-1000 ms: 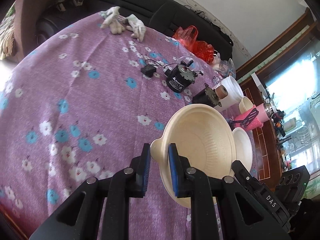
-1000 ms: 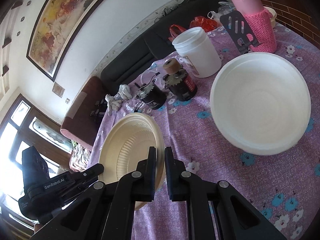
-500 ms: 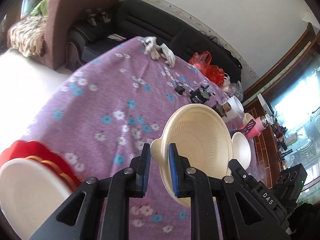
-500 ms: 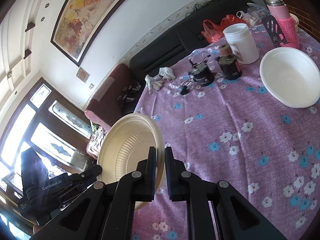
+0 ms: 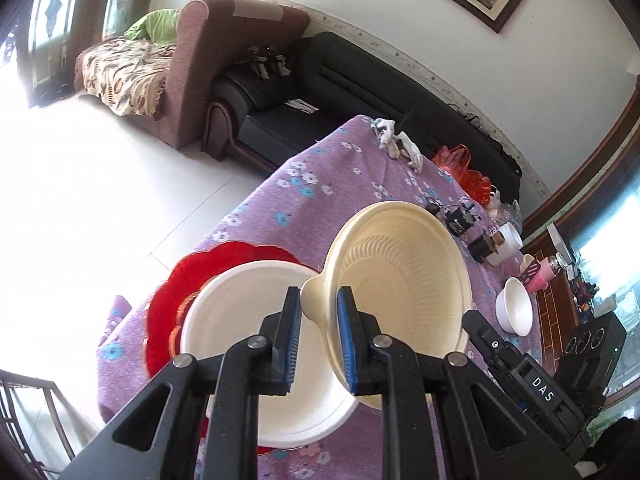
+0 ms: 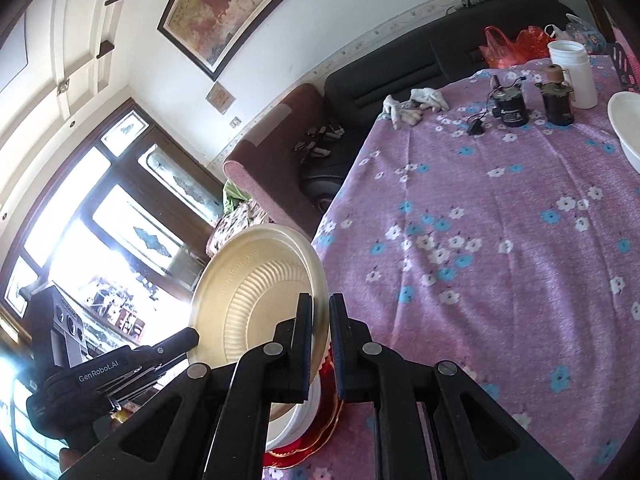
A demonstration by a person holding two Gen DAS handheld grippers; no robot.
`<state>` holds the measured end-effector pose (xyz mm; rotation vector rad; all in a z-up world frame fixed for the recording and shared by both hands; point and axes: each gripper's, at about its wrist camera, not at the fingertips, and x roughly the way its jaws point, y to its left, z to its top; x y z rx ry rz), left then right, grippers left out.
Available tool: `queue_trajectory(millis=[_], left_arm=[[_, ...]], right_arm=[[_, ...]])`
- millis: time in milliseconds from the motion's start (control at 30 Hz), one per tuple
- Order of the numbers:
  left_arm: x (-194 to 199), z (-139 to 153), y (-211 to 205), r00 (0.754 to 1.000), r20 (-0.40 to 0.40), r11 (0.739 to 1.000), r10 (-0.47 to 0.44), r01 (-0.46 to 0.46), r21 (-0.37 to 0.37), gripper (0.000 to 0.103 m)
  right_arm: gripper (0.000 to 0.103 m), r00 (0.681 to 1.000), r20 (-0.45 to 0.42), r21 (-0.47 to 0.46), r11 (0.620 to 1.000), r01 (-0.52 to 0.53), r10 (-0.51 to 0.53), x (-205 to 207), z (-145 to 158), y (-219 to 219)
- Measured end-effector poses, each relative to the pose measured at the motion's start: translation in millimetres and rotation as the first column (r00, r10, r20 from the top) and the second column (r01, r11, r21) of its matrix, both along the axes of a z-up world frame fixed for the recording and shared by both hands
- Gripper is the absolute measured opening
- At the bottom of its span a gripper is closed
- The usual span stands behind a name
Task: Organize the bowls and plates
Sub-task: 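Lower the beige bowl onto the stacked bowls and open both tools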
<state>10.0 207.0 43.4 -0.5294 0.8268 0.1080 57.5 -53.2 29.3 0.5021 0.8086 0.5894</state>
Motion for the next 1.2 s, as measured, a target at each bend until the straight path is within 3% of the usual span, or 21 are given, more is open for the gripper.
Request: queue_trajectory(millis=[400, 667, 833, 1200], left_arm=[[-42, -27, 54, 0.995, -0.037, 0.996, 0.090, -0.090, 0.002, 0.018], [-45, -47, 61, 0.994, -0.073, 0.996, 0.077, -0.080, -0.037, 0.018], [-46, -42, 59, 0.996, -0.066, 0.997, 0.058, -0.061, -0.040, 0.018], [-59, -18, 54, 0.995, -0.026, 0.988, 0.101, -0.098, 0.118, 0.020]], right_arm=[[0.010, 0.992, -0.029, -0.086, 0.989, -0.122, 0.120, -22, -26, 76], [0.010, 0.990, -0.047, -0.127, 0.982, -0.136, 0.132, -23, -39, 90], [0.010, 0.992, -0.025, -0.149, 0.981, -0.125, 0.123, -22, -36, 92], [0.013, 0.993, 0.052, -0.241, 0.966, -0.090, 0.105, -24, -34, 100]])
